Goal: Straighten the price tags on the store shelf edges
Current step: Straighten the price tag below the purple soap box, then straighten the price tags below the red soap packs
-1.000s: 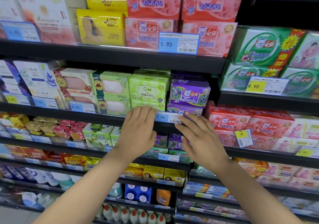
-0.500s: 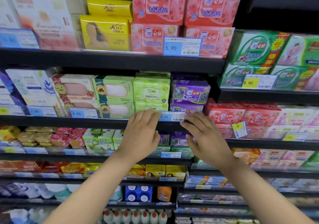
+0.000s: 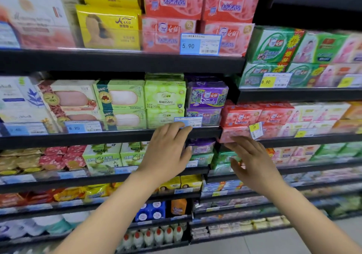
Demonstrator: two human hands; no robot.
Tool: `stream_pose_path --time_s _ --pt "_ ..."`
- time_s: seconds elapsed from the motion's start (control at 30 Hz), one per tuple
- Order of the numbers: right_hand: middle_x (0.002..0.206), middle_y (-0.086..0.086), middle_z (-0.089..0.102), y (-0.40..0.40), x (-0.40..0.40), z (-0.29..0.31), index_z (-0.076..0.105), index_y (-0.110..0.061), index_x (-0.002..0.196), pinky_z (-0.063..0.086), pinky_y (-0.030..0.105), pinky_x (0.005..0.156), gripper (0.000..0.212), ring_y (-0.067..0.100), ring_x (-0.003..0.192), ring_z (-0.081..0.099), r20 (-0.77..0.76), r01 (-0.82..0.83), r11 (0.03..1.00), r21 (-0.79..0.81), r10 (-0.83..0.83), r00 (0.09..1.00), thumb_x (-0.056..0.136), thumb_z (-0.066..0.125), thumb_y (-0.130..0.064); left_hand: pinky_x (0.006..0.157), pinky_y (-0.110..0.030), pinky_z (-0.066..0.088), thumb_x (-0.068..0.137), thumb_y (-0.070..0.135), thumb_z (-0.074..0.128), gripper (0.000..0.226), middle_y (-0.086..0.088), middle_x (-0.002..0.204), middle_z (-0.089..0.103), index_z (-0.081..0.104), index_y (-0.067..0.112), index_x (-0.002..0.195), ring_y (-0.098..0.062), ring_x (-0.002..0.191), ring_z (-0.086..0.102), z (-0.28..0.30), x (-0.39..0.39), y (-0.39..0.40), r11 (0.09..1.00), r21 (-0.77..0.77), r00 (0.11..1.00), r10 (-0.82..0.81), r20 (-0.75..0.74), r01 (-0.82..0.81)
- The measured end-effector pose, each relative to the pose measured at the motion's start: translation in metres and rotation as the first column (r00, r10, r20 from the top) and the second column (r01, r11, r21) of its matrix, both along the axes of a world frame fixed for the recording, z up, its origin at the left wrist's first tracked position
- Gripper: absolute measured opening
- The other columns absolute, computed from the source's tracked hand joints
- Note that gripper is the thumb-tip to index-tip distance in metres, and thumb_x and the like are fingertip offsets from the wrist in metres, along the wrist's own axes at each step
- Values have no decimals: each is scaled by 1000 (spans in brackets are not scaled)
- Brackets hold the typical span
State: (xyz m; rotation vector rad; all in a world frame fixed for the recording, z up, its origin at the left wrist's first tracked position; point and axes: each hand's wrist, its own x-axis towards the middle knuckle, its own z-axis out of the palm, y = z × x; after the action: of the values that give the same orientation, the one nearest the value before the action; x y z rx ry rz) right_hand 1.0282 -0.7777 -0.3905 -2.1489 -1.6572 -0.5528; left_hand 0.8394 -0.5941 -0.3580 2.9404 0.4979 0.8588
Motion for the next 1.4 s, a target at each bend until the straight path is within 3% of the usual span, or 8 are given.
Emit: stream_pose_path --time_s 0.33,0.67,0.83,1.13,1.4 --pt "121 7 60 -37 27 11 63 -12 117 41 47 95 41 30 117 50 -4 74 996 45 -74 997 86 45 -31 101 -39 38 86 39 37 52 -1 126 54 54 14 128 -21 117 43 1 42 -32 998 33 999 -45 -20 45" --pt "122 5 59 -76 131 -7 60 -14 121 43 46 94 39 30 117 49 -22 37 999 31 -37 999 84 54 -25 99 -39 38 87 39 40 50 -2 127 53 55 14 128 -21 117 44 -15 132 -85 999 27 997 18 -72 -16" --pt "119 5 60 -86 172 -15 61 -14 121 43 41 92 41 24 114 46 -12 -50 998 27 50 999 81 59 -23 95 -39 43 87 38 40 49 -1 124 55 55 13 127 -21 113 49 -27 168 -107 997 2 991 71 -117 -71" --pt "122 1 57 -68 203 -19 57 -17 124 35 37 101 39 21 117 46 -20 -270 963 -17 269 963 87 48 -28 87 -38 46 85 39 39 48 -1 114 59 58 14 122 -23 104 53 -47 189 -116 967 -7 958 252 -139 -255" --pt "117 3 61 -52 209 -24 61 -13 119 32 32 97 38 21 112 48 12 -320 947 10 320 947 86 50 -27 88 -39 47 83 38 39 53 -2 115 58 57 10 124 -22 106 53 -49 193 -119 938 42 920 346 -183 -345"
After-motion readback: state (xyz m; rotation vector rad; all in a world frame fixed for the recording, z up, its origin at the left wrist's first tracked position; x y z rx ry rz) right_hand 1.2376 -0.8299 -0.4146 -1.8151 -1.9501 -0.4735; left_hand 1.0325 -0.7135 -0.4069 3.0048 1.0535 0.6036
